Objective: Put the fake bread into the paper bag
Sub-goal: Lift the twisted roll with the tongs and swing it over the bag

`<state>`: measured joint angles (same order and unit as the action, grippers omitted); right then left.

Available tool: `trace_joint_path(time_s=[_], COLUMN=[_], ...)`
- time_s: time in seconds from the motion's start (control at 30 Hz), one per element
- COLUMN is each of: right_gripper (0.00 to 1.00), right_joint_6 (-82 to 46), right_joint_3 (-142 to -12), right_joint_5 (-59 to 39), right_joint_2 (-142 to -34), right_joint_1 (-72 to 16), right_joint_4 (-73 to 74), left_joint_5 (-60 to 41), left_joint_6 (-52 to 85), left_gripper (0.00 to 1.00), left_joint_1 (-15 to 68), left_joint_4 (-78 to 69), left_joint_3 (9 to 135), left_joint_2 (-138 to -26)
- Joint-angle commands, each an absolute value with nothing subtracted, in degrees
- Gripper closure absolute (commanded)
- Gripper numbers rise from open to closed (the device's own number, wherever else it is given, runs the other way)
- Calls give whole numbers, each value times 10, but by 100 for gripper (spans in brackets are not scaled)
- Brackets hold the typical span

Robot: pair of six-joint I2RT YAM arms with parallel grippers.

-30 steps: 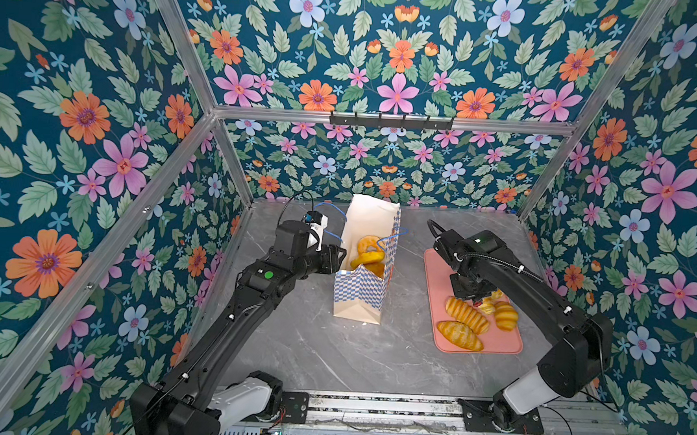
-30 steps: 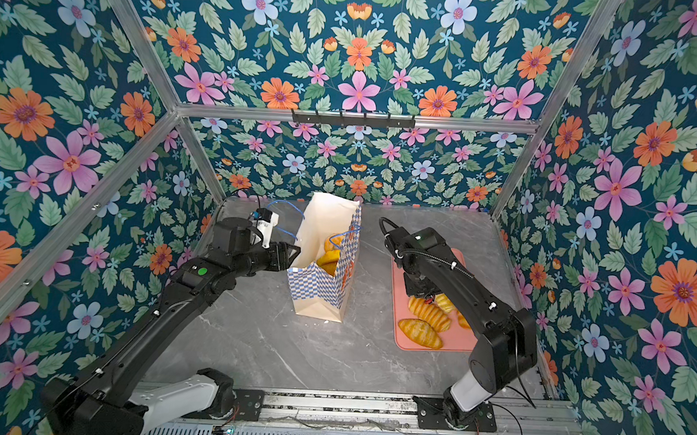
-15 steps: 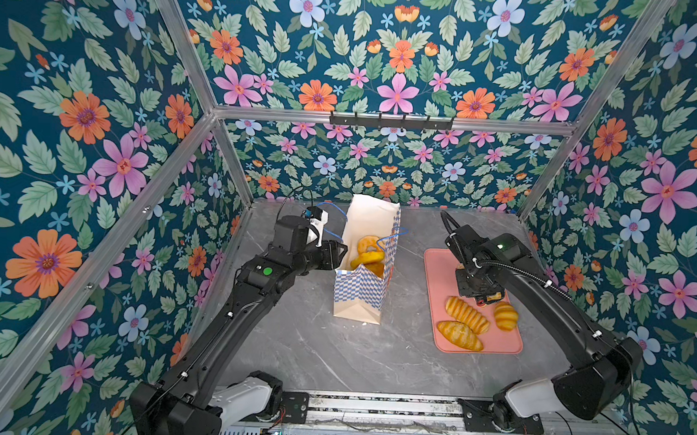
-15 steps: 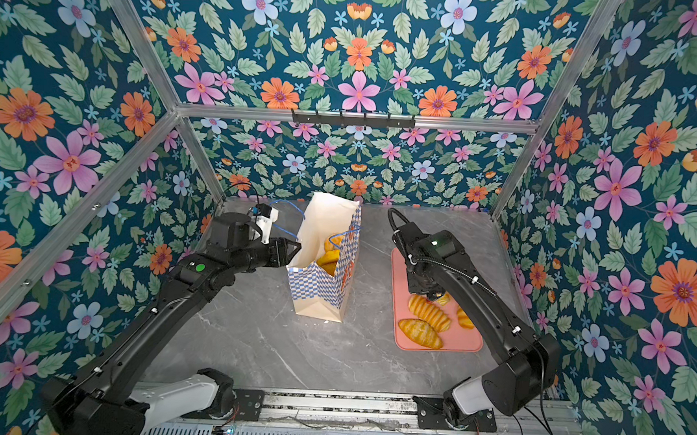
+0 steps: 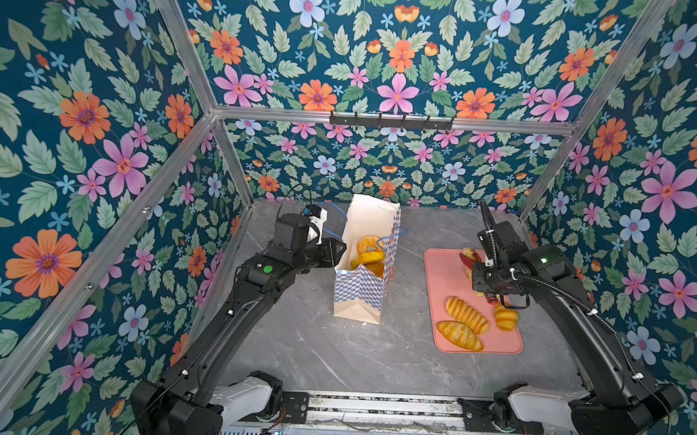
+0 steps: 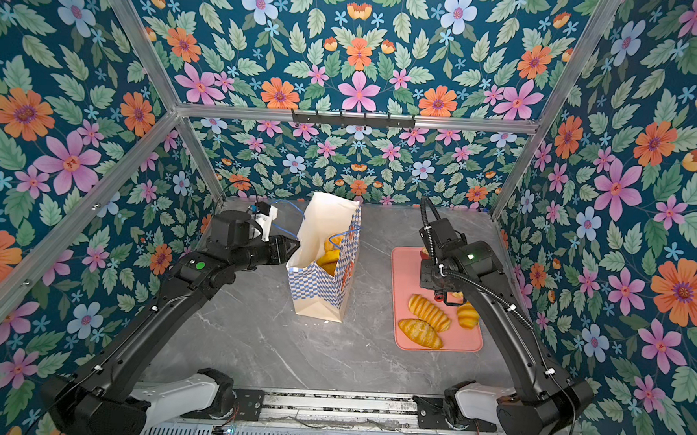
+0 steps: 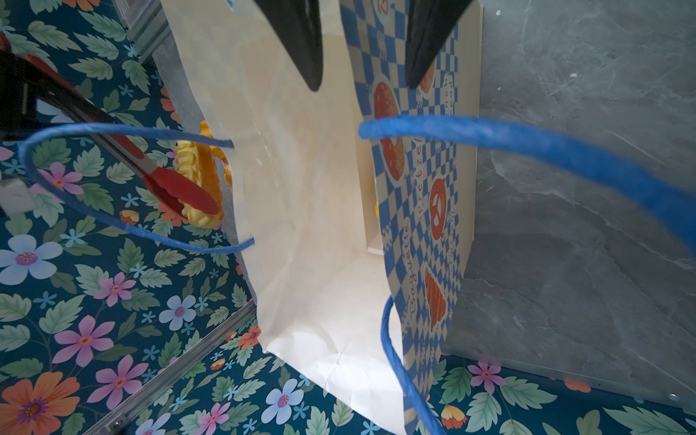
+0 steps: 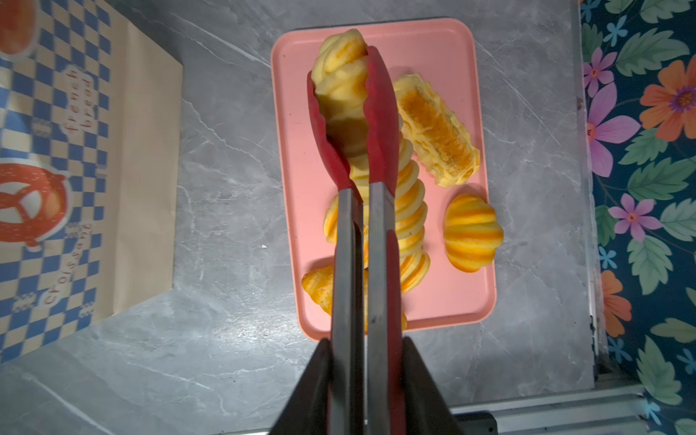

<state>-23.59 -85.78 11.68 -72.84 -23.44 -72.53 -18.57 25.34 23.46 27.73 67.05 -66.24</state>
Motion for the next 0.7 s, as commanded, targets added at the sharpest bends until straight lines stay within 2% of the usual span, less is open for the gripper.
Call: trace_joint_path(time_s=[0.0,0.17,0.67], right_gripper=[71,71,71], right_joint_6=[-228,-226,-231], right_joint_3=[-871,-898,-1005], right_joint_5=[92,74,9], right_joint_2=[-719,-711,-723], right_joint_1=[-231,-228,-226], right_joint_4=[-700,-692,-664], left_joint_5=[-179,-178,-183], left_joint_6=[259,264,270], left_gripper=[60,61,80], left_joint_1=[235,235,235], left_joint_4=[279,278,276], left_joint_3=[674,677,687], left_joint_2=[-665,-669,-680])
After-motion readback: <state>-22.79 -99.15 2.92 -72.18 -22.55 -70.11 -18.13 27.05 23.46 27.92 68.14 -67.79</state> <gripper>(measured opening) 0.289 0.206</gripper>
